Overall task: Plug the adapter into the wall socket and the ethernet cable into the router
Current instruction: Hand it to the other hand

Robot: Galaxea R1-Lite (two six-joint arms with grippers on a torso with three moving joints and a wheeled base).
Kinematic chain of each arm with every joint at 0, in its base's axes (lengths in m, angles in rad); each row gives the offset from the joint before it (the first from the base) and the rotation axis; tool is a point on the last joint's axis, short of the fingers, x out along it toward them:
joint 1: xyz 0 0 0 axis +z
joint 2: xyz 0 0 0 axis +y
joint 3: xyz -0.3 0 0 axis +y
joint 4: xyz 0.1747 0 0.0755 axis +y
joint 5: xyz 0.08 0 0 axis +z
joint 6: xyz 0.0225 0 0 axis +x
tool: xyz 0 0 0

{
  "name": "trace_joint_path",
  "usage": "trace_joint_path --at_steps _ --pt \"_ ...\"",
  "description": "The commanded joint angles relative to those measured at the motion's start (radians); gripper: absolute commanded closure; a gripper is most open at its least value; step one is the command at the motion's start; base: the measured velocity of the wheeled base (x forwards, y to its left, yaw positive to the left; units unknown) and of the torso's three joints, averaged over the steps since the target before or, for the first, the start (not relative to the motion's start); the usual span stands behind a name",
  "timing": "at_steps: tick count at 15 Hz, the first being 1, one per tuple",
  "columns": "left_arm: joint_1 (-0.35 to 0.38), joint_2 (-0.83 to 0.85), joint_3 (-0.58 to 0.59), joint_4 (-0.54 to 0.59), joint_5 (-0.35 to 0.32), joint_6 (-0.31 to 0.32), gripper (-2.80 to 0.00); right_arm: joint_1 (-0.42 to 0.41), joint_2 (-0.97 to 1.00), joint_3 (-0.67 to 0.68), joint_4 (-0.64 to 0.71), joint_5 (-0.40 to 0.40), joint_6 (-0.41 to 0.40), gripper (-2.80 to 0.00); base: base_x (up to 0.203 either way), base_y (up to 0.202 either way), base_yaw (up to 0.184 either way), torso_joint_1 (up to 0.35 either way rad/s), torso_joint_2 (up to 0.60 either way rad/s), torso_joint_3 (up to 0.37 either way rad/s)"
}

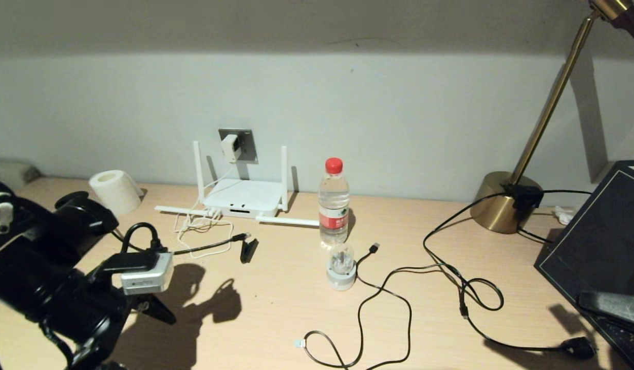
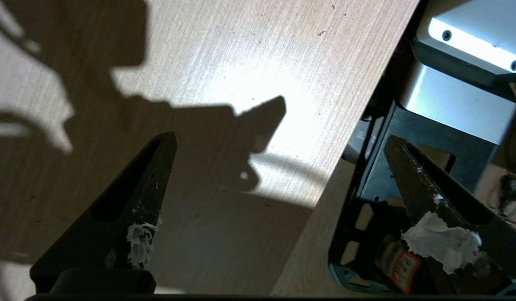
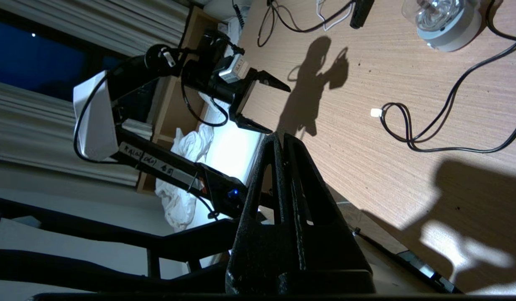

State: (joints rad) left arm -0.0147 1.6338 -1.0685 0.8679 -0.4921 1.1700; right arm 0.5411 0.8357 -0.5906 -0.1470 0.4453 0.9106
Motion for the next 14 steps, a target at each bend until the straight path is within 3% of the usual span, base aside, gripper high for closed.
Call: trace_joint_path --at_steps 1,3,5,10,14 --pt "0.013 -0.008 0.004 -0.122 -0.002 0.002 -2.80 0.000 -0.013 0.000 0.001 0.003 0.007 0.00 0.000 0.000 0.000 0.000 0.00 0.000" --pt "0.042 0.085 -0.042 -0.300 0.009 -0.001 -2.80 0.000 -0.020 0.002 0.001 0.003 0.007 0.00 0.000 0.000 0.000 0.000 0.00 0.000" --pt "0.096 0.175 -0.138 -0.358 0.035 -0.001 -2.80 0.000 -0.022 0.005 0.003 0.003 0.008 0.00 0.000 0.000 0.000 0.000 0.00 0.000" --pt "0.253 0.316 -0.349 -0.285 0.045 0.097 -2.80 0.000 -0.021 0.028 0.007 0.018 0.001 0.00 0.000 0.000 0.000 0.000 0.00 0.000" --pt "0.276 0.414 -0.472 -0.287 0.047 0.155 -2.80 0.000 0.013 0.040 -0.002 0.035 0.002 0.00 0.000 0.000 0.000 0.000 0.00 0.000"
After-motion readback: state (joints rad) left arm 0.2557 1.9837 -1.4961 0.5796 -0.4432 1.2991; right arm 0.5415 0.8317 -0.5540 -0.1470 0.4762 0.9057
